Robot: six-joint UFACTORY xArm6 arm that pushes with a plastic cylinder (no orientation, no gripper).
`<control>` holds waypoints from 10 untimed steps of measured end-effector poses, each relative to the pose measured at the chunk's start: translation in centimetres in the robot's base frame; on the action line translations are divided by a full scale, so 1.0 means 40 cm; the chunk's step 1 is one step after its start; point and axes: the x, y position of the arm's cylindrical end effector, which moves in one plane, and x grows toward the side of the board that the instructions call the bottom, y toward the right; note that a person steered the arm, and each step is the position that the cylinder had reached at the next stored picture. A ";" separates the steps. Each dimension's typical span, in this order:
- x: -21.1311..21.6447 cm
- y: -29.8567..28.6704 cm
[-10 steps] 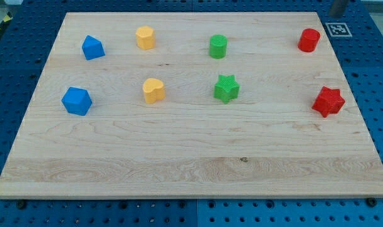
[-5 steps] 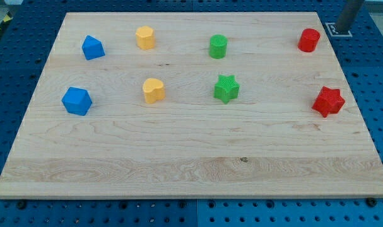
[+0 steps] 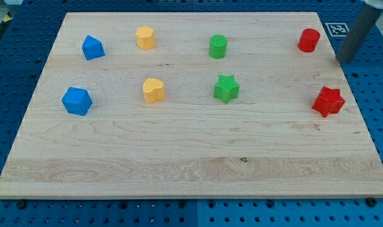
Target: Point your arm at blue cube
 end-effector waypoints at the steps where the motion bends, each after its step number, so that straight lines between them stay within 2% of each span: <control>1: 0.004 -0.095; 3: 0.004 -0.249; 7: 0.013 -0.690; 8: 0.014 -0.836; 10: 0.087 -1.165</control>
